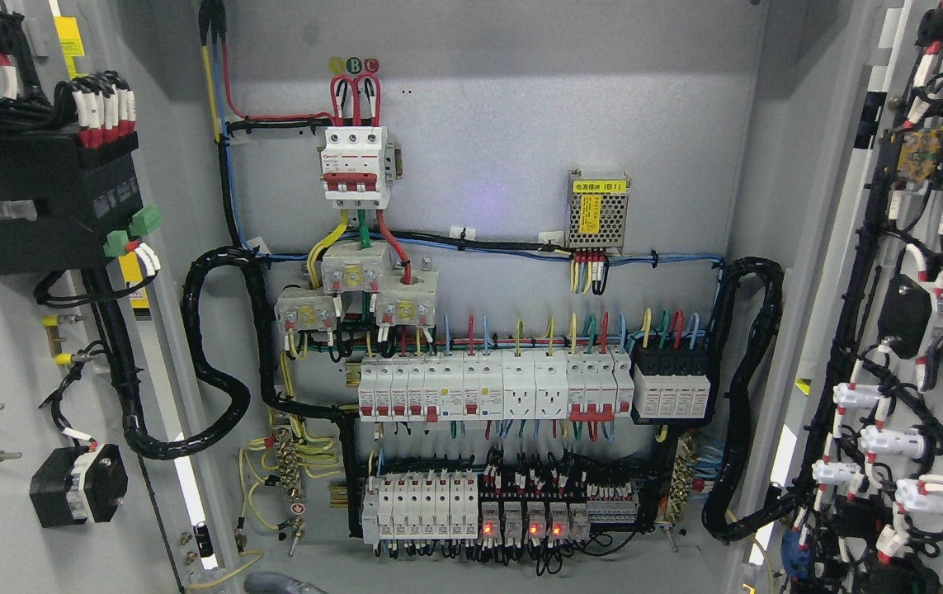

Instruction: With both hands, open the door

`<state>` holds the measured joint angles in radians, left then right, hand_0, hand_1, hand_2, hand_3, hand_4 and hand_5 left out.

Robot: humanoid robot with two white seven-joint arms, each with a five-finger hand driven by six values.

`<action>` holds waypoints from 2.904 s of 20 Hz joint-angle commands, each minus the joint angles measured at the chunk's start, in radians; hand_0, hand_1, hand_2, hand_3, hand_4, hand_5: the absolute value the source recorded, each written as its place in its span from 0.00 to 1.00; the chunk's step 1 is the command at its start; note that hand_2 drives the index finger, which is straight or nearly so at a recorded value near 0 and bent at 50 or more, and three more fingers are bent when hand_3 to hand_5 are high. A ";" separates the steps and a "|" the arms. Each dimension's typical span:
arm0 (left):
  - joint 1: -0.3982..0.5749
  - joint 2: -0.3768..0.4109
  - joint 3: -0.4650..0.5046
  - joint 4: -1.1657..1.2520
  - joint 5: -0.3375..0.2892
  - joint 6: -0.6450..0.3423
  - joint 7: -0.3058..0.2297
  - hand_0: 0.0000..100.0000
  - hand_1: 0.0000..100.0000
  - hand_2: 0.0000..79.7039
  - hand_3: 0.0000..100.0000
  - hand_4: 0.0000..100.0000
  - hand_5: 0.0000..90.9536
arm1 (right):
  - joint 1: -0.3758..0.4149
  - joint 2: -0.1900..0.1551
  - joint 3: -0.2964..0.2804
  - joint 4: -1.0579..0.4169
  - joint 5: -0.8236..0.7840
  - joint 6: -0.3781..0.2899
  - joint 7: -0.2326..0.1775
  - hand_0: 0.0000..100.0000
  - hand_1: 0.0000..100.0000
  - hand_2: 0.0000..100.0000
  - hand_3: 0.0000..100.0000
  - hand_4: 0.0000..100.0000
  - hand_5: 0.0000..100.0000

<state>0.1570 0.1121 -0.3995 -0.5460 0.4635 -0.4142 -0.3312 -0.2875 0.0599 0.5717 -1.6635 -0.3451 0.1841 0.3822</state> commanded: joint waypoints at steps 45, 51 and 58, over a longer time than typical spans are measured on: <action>0.223 0.100 0.685 -1.503 0.021 0.110 -0.399 0.12 0.56 0.00 0.00 0.00 0.00 | 0.636 -0.196 -0.564 -0.418 0.089 -0.750 -0.082 0.00 0.50 0.04 0.00 0.00 0.00; 0.265 0.087 0.683 -1.503 0.029 0.110 -0.402 0.12 0.56 0.00 0.00 0.00 0.00 | 0.634 -0.196 -0.613 -0.403 0.080 -0.750 -0.082 0.00 0.50 0.04 0.00 0.00 0.00; 0.299 0.086 0.692 -1.503 0.030 0.110 -0.471 0.12 0.56 0.00 0.00 0.00 0.00 | 0.633 -0.192 -0.667 -0.403 0.041 -0.750 -0.082 0.00 0.50 0.04 0.00 0.00 0.00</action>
<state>0.4292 0.2138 0.2466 -2.0360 0.4884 -0.3039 -0.7628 0.3461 -0.1304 -0.0166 -2.0699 -0.2728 -0.5657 0.2990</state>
